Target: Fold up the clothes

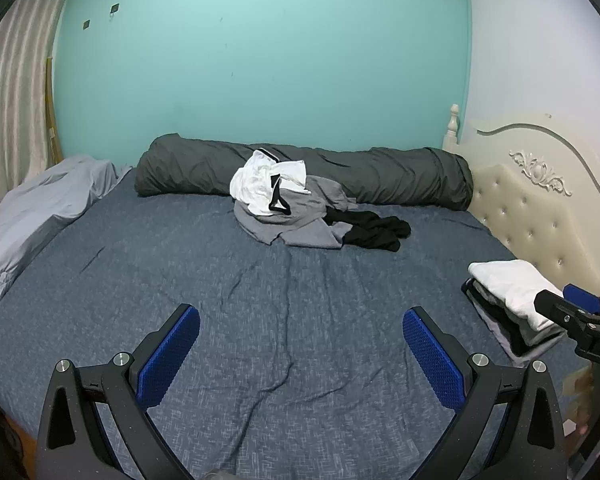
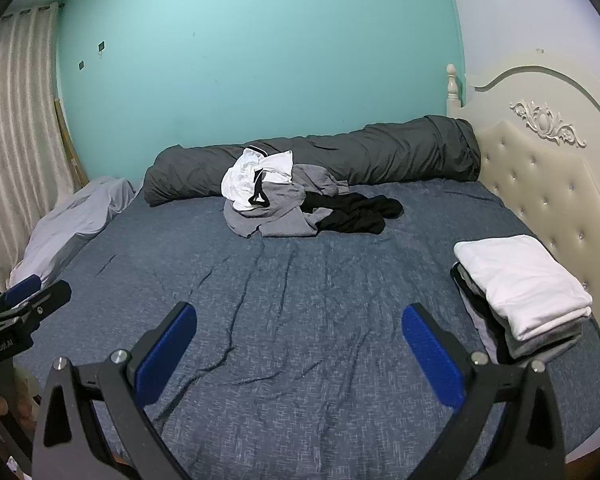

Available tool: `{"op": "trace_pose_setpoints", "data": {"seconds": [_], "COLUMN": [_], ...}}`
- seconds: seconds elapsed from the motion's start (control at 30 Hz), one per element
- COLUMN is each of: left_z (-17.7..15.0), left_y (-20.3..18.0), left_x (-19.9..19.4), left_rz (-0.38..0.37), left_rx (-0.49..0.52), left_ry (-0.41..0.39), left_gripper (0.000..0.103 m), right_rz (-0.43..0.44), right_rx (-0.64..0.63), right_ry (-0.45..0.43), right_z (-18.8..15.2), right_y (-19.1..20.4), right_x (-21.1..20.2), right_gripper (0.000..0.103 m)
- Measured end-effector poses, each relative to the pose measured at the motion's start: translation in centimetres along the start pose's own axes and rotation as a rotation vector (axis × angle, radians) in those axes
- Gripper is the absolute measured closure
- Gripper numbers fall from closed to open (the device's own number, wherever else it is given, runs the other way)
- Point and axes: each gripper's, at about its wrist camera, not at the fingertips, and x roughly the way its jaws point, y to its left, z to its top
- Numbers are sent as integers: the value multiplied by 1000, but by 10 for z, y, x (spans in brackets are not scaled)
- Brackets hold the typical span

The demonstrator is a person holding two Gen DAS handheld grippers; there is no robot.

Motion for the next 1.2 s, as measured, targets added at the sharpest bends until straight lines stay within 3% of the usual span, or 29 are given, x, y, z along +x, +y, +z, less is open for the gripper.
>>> {"op": "trace_pose_setpoints", "data": {"seconds": [0.37,0.7,1.0,1.2], "left_z": [-3,-6,-9,-7], "left_y": [1,15,48,65], "left_x": [8,45,130,214], "left_rz": [4,44,84,125], "left_rx": [0,-33,-95,-116], "left_ry": [13,51,94,126], "left_gripper": [0,0,0,0], "right_rz": [-4,-10,43,42], "right_rx": [6,23,50,44], "right_ry": [7,53,95,107], "right_z": [-2,-7,-3,8], "right_y": [-3,-12,-18,-26], "right_x": [4,33,110,200], "right_gripper": [0,0,0,0]}}
